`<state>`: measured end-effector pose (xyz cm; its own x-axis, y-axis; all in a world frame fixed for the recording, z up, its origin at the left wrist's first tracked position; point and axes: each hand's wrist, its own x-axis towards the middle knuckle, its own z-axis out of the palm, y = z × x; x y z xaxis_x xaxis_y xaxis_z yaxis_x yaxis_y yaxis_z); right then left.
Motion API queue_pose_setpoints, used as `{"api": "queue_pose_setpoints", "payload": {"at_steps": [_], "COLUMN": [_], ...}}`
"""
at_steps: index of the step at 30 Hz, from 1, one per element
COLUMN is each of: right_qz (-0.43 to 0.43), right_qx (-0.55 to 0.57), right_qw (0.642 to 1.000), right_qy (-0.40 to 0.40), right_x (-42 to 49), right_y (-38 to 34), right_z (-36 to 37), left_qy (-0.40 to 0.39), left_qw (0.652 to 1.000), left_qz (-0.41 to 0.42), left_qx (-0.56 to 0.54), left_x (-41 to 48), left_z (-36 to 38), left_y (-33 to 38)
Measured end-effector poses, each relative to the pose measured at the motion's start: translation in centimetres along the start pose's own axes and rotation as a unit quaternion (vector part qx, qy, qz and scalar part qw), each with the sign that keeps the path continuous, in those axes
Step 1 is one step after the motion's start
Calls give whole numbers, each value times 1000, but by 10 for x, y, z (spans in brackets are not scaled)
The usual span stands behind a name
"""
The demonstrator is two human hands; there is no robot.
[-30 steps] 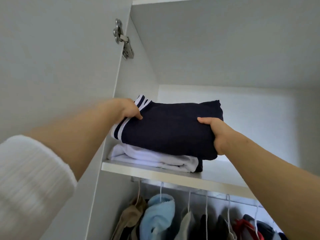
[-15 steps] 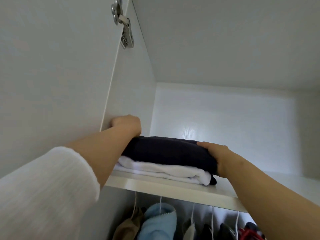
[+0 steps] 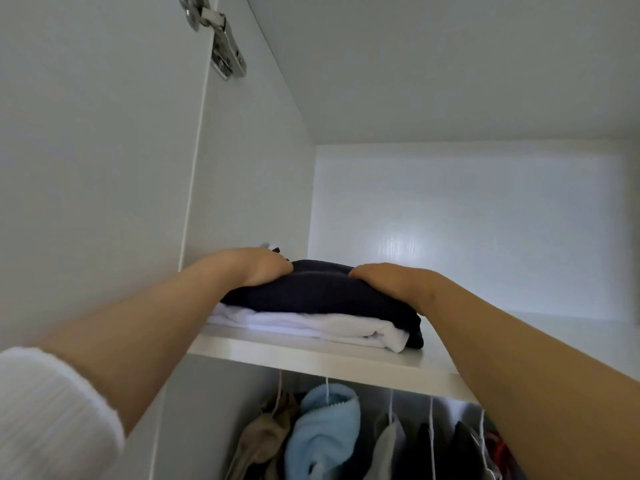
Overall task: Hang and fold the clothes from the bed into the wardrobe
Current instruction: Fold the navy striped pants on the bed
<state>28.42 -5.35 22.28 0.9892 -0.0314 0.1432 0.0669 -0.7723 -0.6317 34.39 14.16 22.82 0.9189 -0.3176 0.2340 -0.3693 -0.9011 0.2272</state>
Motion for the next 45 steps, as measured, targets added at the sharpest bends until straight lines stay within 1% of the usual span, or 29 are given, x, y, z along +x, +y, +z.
{"api": "queue_pose_setpoints", "payload": {"at_steps": [1,3,7,10,13,17,18,23,28,30,32,34,36,37,38,39,40,42,43,45], "right_qz": [-8,-39,-87,-106,-117,-126,-126,-144,-137,-122,-95,-60,-14,5,24,41,57,92,115,162], "right_qx": [-11,-30,-9,0,-7,-16,-21,-74,-43,-39,-49,-61,-68,-74,-83,-90,-91,-84,-83,-78], "right_qw": [1000,999,996,994,992,990,990,983,984,983,974,955,940,935,929,922,916,905,899,882], "right_qy": [-1,8,31,40,48,62,66,86,107,132,198,285,333,347,360,375,388,406,414,436], "right_x": [2,5,6,5,6,7,6,-3,-32,-49,-71,-94,-122,-137,-154,-172,-190,-229,-248,-289], "right_y": [0,1,7,11,12,11,11,16,29,34,38,42,48,51,54,57,59,66,70,81], "right_z": [-1,0,2,2,1,1,2,5,10,12,14,16,20,23,26,29,30,31,30,28], "left_qy": [-8,-22,-33,14,45,163,181,220,220,217,223,219,199,205,217,222,208,147,118,63], "left_qw": [1000,1000,996,995,992,974,970,964,966,971,974,975,973,968,960,947,931,892,880,868], "left_qz": [-6,-13,-45,-65,-65,-110,-117,-118,-113,-91,-42,21,83,107,133,163,196,264,291,332], "left_qx": [-20,-12,66,78,101,110,112,95,75,51,21,-38,-80,-93,-117,-164,-227,-335,-356,-364], "left_x": [0,-2,-6,-8,-12,-12,-13,-18,-30,-35,-39,-46,-57,-64,-72,-82,-93,-118,-132,-160], "left_z": [0,-2,-4,-1,4,17,20,26,22,22,27,34,40,45,51,57,63,76,82,96], "left_y": [1,4,19,28,26,20,18,17,19,18,20,30,49,60,72,83,95,123,138,169]}}
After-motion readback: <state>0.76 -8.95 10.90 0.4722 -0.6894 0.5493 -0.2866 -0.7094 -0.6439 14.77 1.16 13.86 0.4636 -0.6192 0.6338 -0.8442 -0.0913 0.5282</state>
